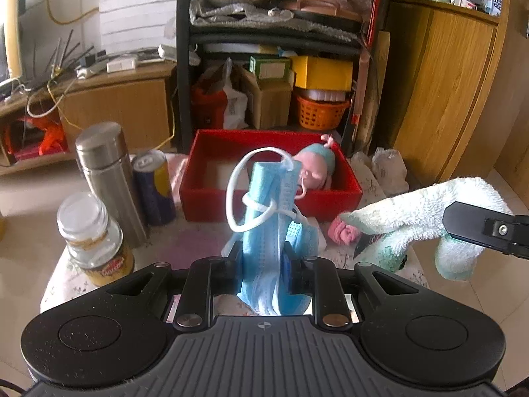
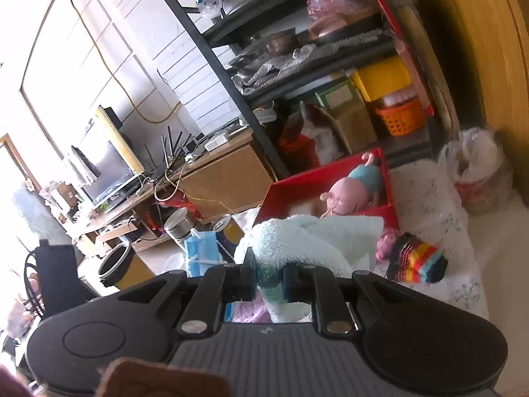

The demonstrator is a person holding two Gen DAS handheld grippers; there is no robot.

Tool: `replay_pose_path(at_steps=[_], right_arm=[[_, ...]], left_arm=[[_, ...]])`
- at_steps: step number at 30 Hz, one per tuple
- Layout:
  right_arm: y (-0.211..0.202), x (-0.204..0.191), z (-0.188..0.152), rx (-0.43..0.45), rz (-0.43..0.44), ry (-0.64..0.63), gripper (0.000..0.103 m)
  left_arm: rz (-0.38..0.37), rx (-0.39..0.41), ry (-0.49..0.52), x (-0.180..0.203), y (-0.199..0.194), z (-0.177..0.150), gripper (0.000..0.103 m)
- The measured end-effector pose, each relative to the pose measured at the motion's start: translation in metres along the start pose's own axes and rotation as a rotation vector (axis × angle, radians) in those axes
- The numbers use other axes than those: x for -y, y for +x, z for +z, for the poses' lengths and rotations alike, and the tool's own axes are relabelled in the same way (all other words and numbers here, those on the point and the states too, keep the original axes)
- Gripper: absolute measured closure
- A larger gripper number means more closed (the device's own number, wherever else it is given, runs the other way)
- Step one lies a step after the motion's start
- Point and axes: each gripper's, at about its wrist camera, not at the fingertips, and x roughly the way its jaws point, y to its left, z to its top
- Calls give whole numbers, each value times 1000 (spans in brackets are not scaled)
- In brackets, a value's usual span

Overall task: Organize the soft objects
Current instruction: 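Lift and carry the masks and mint towel with both tools toward the red box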

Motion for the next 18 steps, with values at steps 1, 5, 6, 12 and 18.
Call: replay_pose_path(at_steps=[1, 5, 6, 12, 18], right_arm=[[-1, -1, 1, 9, -4, -5, 103], [-5, -8, 5, 60, -19, -50, 103], [-5, -10, 7, 73, -23, -63, 103], [-4, -16, 16, 117, -24, -95, 103], [1, -24, 25, 162, -39, -139, 103]], left_arm=[[0, 5, 1, 1, 0, 1, 81], [-5, 17, 6, 4, 0, 6, 80], [-5, 20, 5, 4, 0, 7, 80], [0, 46, -11, 4, 0, 17, 80], [-9, 78, -13, 8, 2, 34, 80]])
